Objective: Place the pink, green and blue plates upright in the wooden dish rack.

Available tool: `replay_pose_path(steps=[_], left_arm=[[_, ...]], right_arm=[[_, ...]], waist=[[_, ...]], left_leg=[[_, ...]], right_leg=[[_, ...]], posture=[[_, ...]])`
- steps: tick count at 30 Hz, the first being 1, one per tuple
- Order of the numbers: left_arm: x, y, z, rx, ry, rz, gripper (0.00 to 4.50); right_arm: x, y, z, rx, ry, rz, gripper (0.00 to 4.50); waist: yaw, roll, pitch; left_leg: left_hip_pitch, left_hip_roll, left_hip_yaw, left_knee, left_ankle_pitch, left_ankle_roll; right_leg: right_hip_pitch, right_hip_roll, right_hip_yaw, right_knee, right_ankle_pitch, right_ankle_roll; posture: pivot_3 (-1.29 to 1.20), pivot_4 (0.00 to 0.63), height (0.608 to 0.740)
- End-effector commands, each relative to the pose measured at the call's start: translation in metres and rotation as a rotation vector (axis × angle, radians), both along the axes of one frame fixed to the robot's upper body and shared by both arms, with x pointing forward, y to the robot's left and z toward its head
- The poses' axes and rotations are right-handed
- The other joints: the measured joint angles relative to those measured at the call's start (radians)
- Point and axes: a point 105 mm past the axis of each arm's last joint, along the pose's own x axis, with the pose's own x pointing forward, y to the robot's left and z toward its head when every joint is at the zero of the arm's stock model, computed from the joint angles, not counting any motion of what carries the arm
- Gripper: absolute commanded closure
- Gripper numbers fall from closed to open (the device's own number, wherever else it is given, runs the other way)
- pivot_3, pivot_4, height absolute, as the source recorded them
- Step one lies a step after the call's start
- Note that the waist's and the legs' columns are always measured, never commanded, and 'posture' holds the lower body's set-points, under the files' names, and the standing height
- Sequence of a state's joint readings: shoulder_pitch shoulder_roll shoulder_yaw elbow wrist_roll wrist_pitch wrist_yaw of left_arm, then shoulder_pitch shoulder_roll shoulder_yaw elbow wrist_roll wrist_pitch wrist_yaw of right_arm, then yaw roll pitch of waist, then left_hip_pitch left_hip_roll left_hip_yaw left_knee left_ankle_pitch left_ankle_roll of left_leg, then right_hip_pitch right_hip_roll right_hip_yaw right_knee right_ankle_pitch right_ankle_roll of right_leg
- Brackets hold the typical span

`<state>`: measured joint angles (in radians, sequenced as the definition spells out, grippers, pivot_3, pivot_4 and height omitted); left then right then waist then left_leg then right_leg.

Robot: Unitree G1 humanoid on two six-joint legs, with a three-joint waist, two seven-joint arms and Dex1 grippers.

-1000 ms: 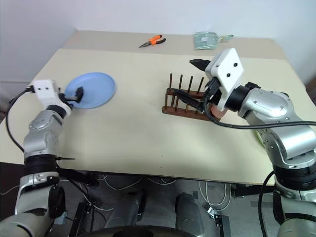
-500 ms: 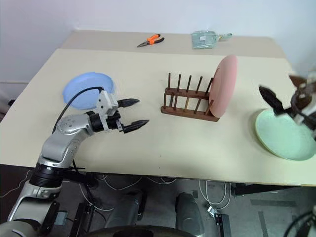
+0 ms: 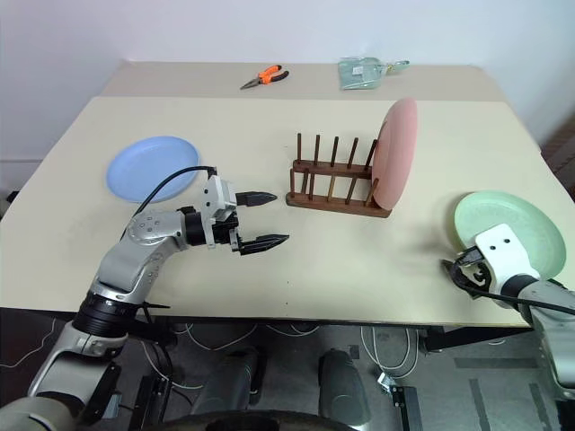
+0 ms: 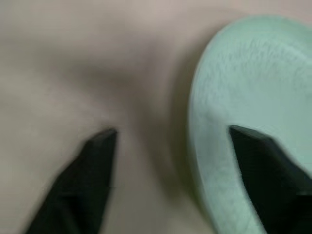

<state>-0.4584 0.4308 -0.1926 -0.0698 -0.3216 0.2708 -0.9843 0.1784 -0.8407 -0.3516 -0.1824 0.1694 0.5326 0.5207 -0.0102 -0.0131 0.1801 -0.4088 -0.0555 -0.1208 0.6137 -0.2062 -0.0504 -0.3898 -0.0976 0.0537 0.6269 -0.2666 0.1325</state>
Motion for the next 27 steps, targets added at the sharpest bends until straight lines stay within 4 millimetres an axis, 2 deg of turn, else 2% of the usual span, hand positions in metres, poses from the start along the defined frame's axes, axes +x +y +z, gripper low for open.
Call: replay_pose_path(steps=[1, 4, 8, 9, 10, 12, 13, 14, 16, 17, 18, 20, 22, 23, 26, 27], left_arm=[[-0.001, -0.001, 0.007, -0.004, -0.042, -0.013, 0.0], [0.0, 0.0, 0.006, -0.004, -0.044, -0.004, 0.0], [0.004, 0.003, 0.008, -0.013, -0.069, 0.027, 0.0], [0.014, 0.01, 0.01, -0.023, -0.091, 0.088, 0.0], [0.021, 0.015, 0.012, -0.029, -0.106, 0.132, 0.0], [0.033, 0.026, 0.011, -0.029, -0.121, 0.207, 0.0], [0.039, 0.031, 0.011, -0.025, -0.145, 0.246, 0.0], [0.043, 0.035, 0.012, -0.023, -0.165, 0.272, 0.0], [0.054, 0.047, 0.015, -0.047, -0.182, 0.347, 0.0], [0.058, 0.051, 0.015, -0.052, -0.187, 0.375, 0.0], [0.06, 0.055, 0.015, -0.054, -0.191, 0.393, 0.0], [0.064, 0.061, 0.015, -0.066, -0.196, 0.425, 0.0], [0.063, 0.064, 0.016, -0.079, -0.198, 0.429, 0.0], [0.063, 0.064, 0.016, -0.081, -0.198, 0.426, 0.0], [0.056, 0.061, 0.012, -0.079, -0.185, 0.391, 0.0], [0.055, 0.06, 0.011, -0.079, -0.18, 0.388, 0.0]], right_arm=[[0.003, -0.002, 0.007, -0.032, -0.028, -0.007, 2.97], [0.007, -0.002, 0.014, -0.051, -0.056, -0.008, 4.48], [0.012, -0.004, 0.027, -0.139, -0.1, 0.004, 4.48], [0.024, -0.002, 0.058, -0.174, -0.225, 0.009, 4.48], [0.03, 0.0, 0.081, -0.194, -0.317, 0.012, 4.48], [0.04, 0.004, 0.125, -0.208, -0.49, 0.007, 4.48], [0.044, 0.012, 0.153, -0.192, -0.601, 0.025, 4.48], [0.046, 0.018, 0.173, -0.179, -0.68, 0.04, 4.48], [0.041, 0.048, 0.232, 0.012, -0.921, 0.138, 4.48], [0.036, 0.064, 0.254, 0.125, -1.002, 0.209, 4.48], [0.031, 0.075, 0.267, 0.198, -1.046, 0.261, 4.48], [0.012, 0.117, 0.288, 0.526, -1.073, 0.509, 4.48], [-0.009, 0.155, 0.298, 0.781, -1.024, 0.74, 4.48], [-0.014, 0.163, 0.299, 0.847, -0.998, 0.789, 4.48], [-0.007, 0.197, 0.285, 1.141, -0.863, 0.825, 4.48], [0.0, 0.204, 0.276, 1.172, -0.822, 0.795, 4.48]], waist=[[0.0, 0.0, 0.0], [-0.001, 0.0, 0.0], [-0.001, 0.0, 0.0], [-0.002, 0.0, 0.0], [-0.007, 0.001, 0.001], [-0.012, 0.002, 0.001], [-0.012, 0.003, 0.001], [-0.011, 0.003, 0.001], [-0.006, 0.003, 0.002], [-0.006, 0.002, 0.002], [-0.005, 0.002, 0.002], [-0.002, 0.001, 0.002], [0.001, -0.001, 0.003], [0.002, -0.001, 0.003], [-0.002, -0.001, 0.003], [-0.004, -0.001, 0.003]], left_leg=[[0.0, 0.0, 0.0, 0.0, 0.0, 0.0], [0.0, 0.0, 0.0, 0.0, 0.0, 0.0], [0.0, 0.0, 0.0, 0.0, 0.0, 0.0], [0.0, 0.0, 0.0, 0.0, 0.0, 0.0], [0.0, 0.0, 0.0, 0.0, 0.0, 0.0], [0.0, 0.0, 0.002, 0.0, 0.0, 0.0], [0.001, 0.0, 0.002, 0.001, 0.0, 0.0], [0.001, 0.0, 0.002, 0.0, 0.0, 0.0], [0.001, 0.0, 0.001, 0.0, 0.0, 0.0], [0.0, 0.0, 0.001, -0.001, 0.0, 0.0], [0.0, 0.001, 0.0, -0.001, 0.0, 0.0], [-0.001, 0.001, -0.002, -0.002, 0.0, 0.0], [-0.002, 0.001, -0.007, -0.002, 0.0, 0.001], [-0.003, 0.001, -0.009, -0.002, 0.0, 0.001], [-0.004, 0.001, -0.011, -0.002, 0.0, 0.001], [-0.004, 0.001, -0.011, -0.001, 0.0, 0.001]], right_leg=[[0.0, 0.0, 0.0, 0.0, 0.0, 0.0], [0.0, 0.0, 0.0, 0.0, 0.0, 0.0], [-0.001, 0.0, 0.0, 0.001, 0.0, 0.0], [-0.001, 0.0, 0.0, 0.001, 0.0, 0.0], [0.0, 0.0, 0.0, 0.001, 0.0, 0.001], [-0.002, 0.0, 0.002, 0.002, 0.0, 0.0], [-0.002, 0.0, 0.002, 0.002, 0.0, 0.0], [-0.002, 0.0, 0.002, 0.003, 0.0, 0.001], [-0.003, 0.001, 0.001, 0.003, 0.002, 0.004], [-0.003, 0.001, 0.001, 0.003, 0.002, 0.004], [-0.003, 0.001, 0.0, 0.003, 0.002, 0.005], [-0.003, 0.0, -0.001, 0.003, 0.002, 0.005], [-0.002, 0.0, -0.004, 0.002, 0.002, 0.005], [-0.002, 0.0, -0.005, 0.002, 0.002, 0.005], [-0.002, -0.002, -0.006, 0.002, 0.002, 0.005], [-0.002, -0.002, -0.005, 0.002, 0.002, 0.005]], posture=[[0.0, 0.15, 0.74], [0.0, 0.15, 0.74], [0.0, 0.15, 0.74], [0.0, 0.15, 0.74], [0.0, 0.15, 0.74], [0.0, 0.15, 0.74], [0.0, 0.15, 0.74], [0.0, 0.15, 0.74], [0.0, 0.15, 0.74], [0.0, 0.15, 0.74], [0.0, 0.15, 0.74], [0.0, 0.15, 0.74], [0.0, 0.15, 0.74], [0.0, 0.15, 0.74], [0.0, 0.15, 0.74], [0.0, 0.15, 0.74]])
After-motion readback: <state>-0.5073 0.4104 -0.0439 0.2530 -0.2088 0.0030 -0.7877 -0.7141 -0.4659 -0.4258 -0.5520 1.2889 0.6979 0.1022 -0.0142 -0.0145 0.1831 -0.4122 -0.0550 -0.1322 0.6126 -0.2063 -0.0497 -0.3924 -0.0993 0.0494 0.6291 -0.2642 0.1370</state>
